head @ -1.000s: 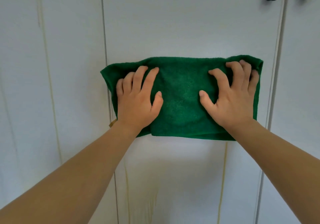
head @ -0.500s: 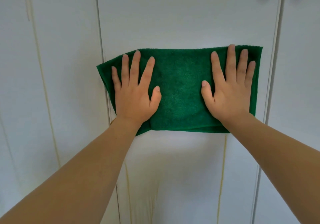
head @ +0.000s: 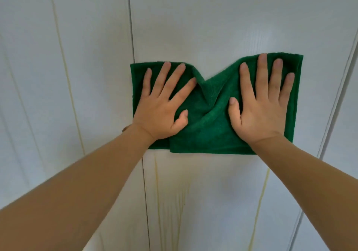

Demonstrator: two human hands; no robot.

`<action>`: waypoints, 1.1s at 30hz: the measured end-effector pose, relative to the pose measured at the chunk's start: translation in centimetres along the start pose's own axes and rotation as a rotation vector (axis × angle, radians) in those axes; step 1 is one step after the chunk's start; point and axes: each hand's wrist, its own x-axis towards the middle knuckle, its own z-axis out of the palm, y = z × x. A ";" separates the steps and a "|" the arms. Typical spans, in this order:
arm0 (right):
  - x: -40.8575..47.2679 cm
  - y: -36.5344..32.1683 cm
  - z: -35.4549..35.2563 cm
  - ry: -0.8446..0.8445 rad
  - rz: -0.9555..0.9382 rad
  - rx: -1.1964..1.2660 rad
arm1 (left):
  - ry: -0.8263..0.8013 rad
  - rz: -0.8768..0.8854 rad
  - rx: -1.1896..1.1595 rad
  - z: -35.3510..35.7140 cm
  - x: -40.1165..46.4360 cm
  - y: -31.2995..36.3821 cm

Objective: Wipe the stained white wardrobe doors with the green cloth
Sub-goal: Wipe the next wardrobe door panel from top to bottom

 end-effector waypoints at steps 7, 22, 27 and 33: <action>-0.3 0.1 0.6 0.049 -0.038 0.006 | 0.104 -0.552 -0.072 1.5 -4.3 3.7; -0.7 0.0 0.4 0.022 -0.113 -0.020 | -0.007 0.011 0.006 -1.3 2.7 -3.9; -0.9 0.1 1.0 0.070 -0.119 -0.029 | 0.140 -0.499 -0.044 0.9 -1.6 1.2; -0.9 0.2 1.2 0.114 -0.177 -0.023 | 0.191 -1.102 -0.191 2.8 -3.7 9.7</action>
